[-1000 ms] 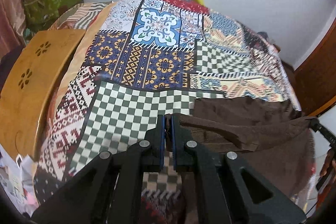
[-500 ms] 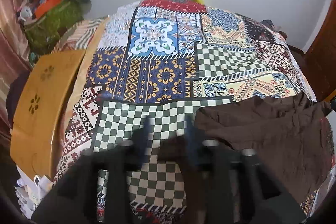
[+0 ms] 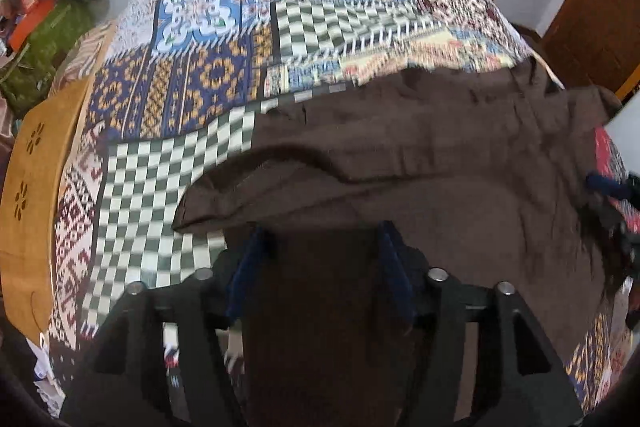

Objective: Fold small clothes
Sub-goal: 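Open both grippers and smooth the folded shirt flat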

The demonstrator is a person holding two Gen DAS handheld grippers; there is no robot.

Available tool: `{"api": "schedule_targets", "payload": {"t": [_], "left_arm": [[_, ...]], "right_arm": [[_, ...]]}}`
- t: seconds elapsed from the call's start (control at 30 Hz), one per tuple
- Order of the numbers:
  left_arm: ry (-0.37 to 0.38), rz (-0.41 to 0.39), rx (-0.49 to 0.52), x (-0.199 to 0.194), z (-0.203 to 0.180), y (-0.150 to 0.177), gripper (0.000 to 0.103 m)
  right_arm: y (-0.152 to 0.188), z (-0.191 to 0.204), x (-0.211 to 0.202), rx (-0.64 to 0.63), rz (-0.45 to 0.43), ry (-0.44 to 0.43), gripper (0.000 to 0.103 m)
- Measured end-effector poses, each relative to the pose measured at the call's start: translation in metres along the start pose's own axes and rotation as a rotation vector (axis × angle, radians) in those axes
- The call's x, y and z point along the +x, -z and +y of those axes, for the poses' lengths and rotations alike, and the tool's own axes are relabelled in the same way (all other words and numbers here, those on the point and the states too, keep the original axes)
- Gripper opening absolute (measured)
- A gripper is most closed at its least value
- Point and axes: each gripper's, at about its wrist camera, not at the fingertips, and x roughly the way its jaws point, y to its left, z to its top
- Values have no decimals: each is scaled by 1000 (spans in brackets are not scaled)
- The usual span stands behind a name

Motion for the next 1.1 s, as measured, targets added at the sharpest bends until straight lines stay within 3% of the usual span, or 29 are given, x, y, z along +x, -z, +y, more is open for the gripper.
{"api": "schedule_targets", "payload": {"t": [0.07,0.27,0.37,0.5,0.6,0.73,0.93,1.1], "left_arm": [[0,-13,-12,3,1,-12,62],[-157,-38,-41,17,10,-55,62],[-90,-85,-132,1,29,-62,62],[-83,-92,-85,-14,31,-47,62],[-77,-48,-14,-9,25,-26,62],[-99,-1,56,6,17,-2,62],[-92,-25,50,3,19,7,63],[-84,-48,15,-19,34,15,63]], "right_arm": [[-2,-2,0,7,8,-12,44],[-6,-7,2,26,52,-72,44],[-9,-8,2,40,90,-109,44],[-19,-13,0,60,93,-112,44],[-33,-21,5,51,64,-52,44],[-58,-45,24,101,76,-41,43],[-87,-61,3,186,-86,78,44],[-67,-58,-23,175,-112,60,44]]}}
